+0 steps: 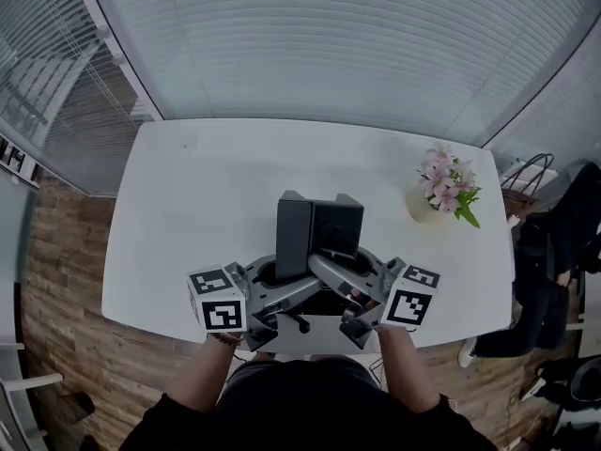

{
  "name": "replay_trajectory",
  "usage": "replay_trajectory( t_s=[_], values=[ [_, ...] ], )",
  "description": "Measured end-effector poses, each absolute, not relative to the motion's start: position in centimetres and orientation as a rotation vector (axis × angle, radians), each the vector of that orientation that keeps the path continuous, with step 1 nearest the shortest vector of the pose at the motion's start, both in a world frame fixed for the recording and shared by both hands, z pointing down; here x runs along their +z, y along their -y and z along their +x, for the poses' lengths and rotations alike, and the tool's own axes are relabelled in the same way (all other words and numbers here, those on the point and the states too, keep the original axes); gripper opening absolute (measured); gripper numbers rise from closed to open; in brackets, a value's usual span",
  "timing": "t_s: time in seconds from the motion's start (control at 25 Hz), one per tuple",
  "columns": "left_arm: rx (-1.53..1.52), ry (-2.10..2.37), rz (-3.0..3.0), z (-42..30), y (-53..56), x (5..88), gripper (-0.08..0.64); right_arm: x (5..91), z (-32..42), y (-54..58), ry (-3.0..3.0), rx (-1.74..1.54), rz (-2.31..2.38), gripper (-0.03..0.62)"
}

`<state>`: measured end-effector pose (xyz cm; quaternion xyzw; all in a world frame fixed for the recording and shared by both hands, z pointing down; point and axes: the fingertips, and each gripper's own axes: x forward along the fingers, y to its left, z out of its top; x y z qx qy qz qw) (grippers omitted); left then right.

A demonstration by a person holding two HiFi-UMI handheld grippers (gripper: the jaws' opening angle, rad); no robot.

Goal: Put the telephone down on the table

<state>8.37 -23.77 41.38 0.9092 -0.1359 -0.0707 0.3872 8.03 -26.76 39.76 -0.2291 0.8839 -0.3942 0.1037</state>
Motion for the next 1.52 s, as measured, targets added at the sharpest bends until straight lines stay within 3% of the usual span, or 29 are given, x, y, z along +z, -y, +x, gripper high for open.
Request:
replay_trajectory(
  t_s=[1.52],
  values=[
    [-0.005,0.468,2.130,7.8,24.4,52.2,0.249,50.6,7.6,27.4,-2.507,-1.420,-0.670,0.195]
  ],
)
